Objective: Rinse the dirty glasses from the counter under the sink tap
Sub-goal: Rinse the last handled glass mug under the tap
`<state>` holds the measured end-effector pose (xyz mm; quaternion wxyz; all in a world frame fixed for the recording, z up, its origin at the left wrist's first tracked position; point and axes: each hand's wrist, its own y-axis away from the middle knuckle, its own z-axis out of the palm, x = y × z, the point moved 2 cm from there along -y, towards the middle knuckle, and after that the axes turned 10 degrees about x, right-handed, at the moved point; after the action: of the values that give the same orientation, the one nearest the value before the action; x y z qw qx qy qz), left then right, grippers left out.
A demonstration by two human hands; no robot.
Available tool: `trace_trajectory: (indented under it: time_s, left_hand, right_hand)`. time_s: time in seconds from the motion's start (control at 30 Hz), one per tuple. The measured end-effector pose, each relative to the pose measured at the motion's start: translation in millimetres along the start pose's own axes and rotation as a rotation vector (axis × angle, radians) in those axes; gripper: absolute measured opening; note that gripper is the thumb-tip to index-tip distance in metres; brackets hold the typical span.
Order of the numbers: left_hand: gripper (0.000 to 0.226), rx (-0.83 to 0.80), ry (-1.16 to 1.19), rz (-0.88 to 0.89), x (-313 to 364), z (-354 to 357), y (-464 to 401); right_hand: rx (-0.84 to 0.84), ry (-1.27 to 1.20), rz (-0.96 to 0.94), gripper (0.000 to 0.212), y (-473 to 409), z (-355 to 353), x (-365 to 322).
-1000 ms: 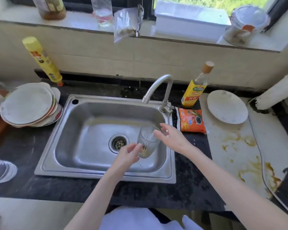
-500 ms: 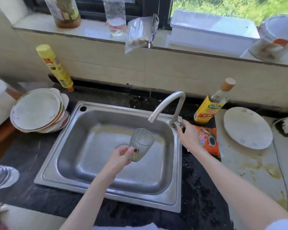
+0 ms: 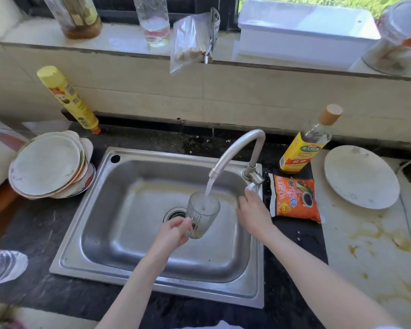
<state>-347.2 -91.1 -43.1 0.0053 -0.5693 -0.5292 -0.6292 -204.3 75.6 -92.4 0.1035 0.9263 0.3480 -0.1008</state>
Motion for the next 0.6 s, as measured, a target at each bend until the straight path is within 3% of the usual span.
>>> trace_trajectory:
  time_s: [0.17, 0.37, 0.5, 0.6]
  left_hand:
    - [0.03, 0.002, 0.093, -0.048, 4.9, -3.4, -0.8]
    - [0.033, 0.065, 0.088, -0.058, 5.1, -4.2, -5.8]
    - [0.033, 0.06, 0.089, -0.055, 5.0, -4.4, -5.7]
    - [0.034, 0.05, 0.048, -0.052, 6.3, -5.7, -6.7]
  right_hand:
    - [-0.082, 0.198, -0.036, 0.033, -3.7, -2.2, -5.6]
    - [-0.142, 0.235, -0.031, 0.045, -4.2, -10.0, -5.8]
    - [-0.111, 0.101, 0.031, 0.045, -2.3, -8.9, -6.5]
    - [-0.179, -0.247, 0.057, 0.047, 7.3, -11.6, -21.8]
